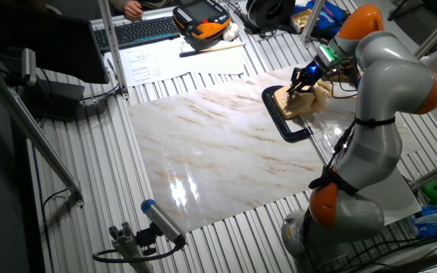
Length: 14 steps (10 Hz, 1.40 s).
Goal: Dial a number on an old rotary phone
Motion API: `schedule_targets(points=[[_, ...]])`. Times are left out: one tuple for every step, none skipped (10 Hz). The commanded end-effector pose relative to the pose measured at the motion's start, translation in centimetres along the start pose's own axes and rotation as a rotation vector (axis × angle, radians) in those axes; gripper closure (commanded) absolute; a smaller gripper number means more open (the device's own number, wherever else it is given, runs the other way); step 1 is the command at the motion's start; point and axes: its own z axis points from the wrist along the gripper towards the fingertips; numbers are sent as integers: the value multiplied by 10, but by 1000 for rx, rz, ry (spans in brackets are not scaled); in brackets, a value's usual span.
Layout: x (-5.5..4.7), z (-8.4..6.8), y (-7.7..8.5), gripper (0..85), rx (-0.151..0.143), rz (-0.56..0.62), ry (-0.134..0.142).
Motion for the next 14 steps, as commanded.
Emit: schedule_targets(points=[[2,2,1,850,-1,3,0],[5,1,3,850,-1,6,-2],[7,0,6,850,4,12,-2],[10,0,9,850,8,20,-2],[13,0,12,850,11,31,-1],[14,0,12,850,13,31,-1],[15,-1,12,850,14,18,-12],[17,-3,12,850,19,6,-28],[23,-9,15,850,40,15,-17],[27,-11,17,850,56,33,2],[26,-11,17,850,65,36,23],[25,-10,17,850,67,36,28],[25,-11,17,850,71,34,23],[23,-14,17,850,78,39,28]])
